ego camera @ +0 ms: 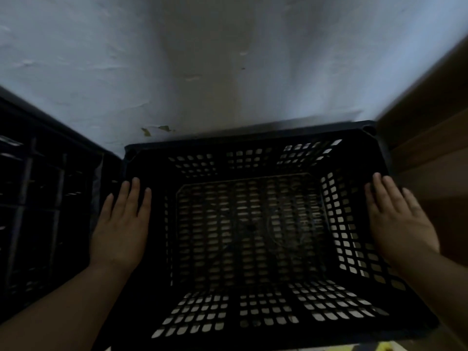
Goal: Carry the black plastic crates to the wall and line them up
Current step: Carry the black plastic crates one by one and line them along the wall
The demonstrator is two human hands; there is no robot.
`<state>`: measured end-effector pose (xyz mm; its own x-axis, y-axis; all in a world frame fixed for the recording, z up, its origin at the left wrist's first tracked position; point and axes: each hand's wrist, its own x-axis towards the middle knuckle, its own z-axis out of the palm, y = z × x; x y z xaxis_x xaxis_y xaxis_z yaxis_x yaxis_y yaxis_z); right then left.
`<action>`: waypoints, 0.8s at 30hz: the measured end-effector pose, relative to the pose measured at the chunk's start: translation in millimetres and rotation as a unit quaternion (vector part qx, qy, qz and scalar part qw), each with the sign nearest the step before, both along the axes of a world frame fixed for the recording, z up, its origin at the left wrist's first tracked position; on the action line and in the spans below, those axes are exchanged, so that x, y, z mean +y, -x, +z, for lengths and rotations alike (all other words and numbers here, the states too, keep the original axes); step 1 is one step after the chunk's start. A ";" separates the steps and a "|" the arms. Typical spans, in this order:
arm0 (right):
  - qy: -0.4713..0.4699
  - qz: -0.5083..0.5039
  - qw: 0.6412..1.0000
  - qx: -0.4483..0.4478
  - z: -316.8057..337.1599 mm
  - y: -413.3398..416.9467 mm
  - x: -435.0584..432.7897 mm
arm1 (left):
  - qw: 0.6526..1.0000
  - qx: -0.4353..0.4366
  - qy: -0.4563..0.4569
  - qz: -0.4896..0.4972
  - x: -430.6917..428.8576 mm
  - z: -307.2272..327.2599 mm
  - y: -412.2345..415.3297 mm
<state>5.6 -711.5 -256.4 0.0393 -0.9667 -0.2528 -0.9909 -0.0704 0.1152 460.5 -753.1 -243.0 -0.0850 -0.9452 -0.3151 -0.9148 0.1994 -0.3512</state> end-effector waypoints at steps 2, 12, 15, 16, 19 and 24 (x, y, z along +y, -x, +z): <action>-0.004 -0.002 1.000 -0.009 -1.1 -1.3 0.3 | 1.000 -0.017 -0.002 -0.015 -0.1 0.1 -0.8; 0.060 0.032 0.998 0.011 16.0 8.1 24.5 | 0.996 0.030 -0.004 -0.079 18.9 18.9 -0.3; 0.067 0.040 0.996 0.050 30.1 12.9 42.8 | 0.995 0.033 0.007 -0.095 36.1 33.7 0.0; 0.056 0.036 0.996 0.066 34.6 15.5 52.0 | 0.994 0.038 0.022 -0.098 44.2 36.3 -2.0; 0.006 0.034 0.986 0.164 66.4 10.0 76.8 | 0.994 0.037 0.030 -0.095 71.4 62.5 6.3; -0.156 -0.014 0.949 0.274 131.4 -6.5 127.1 | 0.993 0.036 0.047 -0.098 129.6 101.5 3.0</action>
<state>12.1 -584.5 -125.0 -0.2056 -0.8397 -0.5026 -0.7901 -0.1606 0.5916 457.5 -623.5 -141.5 -0.2888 -0.9333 -0.2133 -0.8853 0.3451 -0.3116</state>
